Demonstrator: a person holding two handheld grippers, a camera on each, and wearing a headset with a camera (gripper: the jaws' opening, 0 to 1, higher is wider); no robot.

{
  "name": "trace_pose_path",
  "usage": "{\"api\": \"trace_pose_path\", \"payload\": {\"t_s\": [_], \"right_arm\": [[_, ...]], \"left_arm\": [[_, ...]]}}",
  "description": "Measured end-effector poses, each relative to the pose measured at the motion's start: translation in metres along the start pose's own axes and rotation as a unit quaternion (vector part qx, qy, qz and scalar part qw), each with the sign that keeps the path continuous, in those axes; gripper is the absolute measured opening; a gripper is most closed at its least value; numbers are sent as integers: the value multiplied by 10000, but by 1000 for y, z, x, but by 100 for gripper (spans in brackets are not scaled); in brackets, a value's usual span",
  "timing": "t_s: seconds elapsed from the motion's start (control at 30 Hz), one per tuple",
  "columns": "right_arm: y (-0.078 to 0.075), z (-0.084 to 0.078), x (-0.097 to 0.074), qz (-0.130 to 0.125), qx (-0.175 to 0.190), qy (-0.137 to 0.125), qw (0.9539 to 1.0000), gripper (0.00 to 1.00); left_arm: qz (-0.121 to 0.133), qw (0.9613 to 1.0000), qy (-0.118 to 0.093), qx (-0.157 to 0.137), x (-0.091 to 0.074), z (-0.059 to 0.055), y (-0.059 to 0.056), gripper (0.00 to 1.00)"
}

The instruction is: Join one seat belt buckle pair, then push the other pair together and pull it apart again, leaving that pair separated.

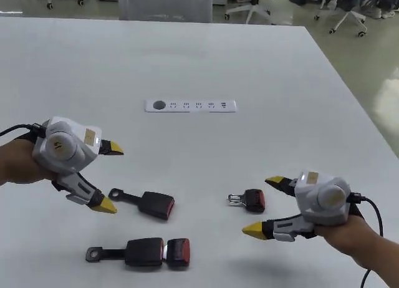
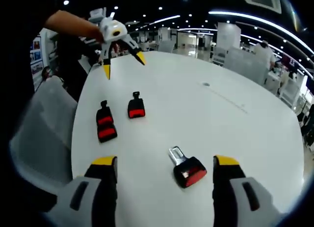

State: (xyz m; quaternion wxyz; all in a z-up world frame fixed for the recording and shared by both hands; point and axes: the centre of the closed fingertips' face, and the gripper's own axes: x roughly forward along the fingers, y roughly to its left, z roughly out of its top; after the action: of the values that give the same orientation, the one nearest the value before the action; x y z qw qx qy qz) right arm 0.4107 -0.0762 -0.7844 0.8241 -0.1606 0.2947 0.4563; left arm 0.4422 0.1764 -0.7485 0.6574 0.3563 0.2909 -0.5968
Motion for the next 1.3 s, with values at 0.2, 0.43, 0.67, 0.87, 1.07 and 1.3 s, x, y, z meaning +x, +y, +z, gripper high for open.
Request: {"api": "trace_pose_path", "payload": {"t_s": [0.2, 0.43, 0.67, 0.87, 1.07, 1.3], "right_arm": [[-14, -11, 11, 180, 72, 115, 9997, 81], [-18, -18, 24, 477, -12, 261, 9985, 79], [-22, -30, 37, 648, -74, 405, 9970, 79], [-31, -43, 44, 742, -131, 633, 9951, 74], [-27, -52, 47, 973, -323, 891, 9907, 65], [-30, -57, 48, 1082, -573, 836, 9889, 53]], "left_arm": [[-482, 9987, 22, 139, 25, -10, -10, 77], [-457, 9989, 29, 119, 14, -19, 20, 72], [-898, 9949, 313, 332, 53, -32, 3, 73], [-836, 9960, 252, 164, 84, -27, 9, 71], [-1139, 9922, 421, 290, 107, -27, -9, 61], [-1101, 9925, 360, 392, 111, -25, -6, 50]]}}
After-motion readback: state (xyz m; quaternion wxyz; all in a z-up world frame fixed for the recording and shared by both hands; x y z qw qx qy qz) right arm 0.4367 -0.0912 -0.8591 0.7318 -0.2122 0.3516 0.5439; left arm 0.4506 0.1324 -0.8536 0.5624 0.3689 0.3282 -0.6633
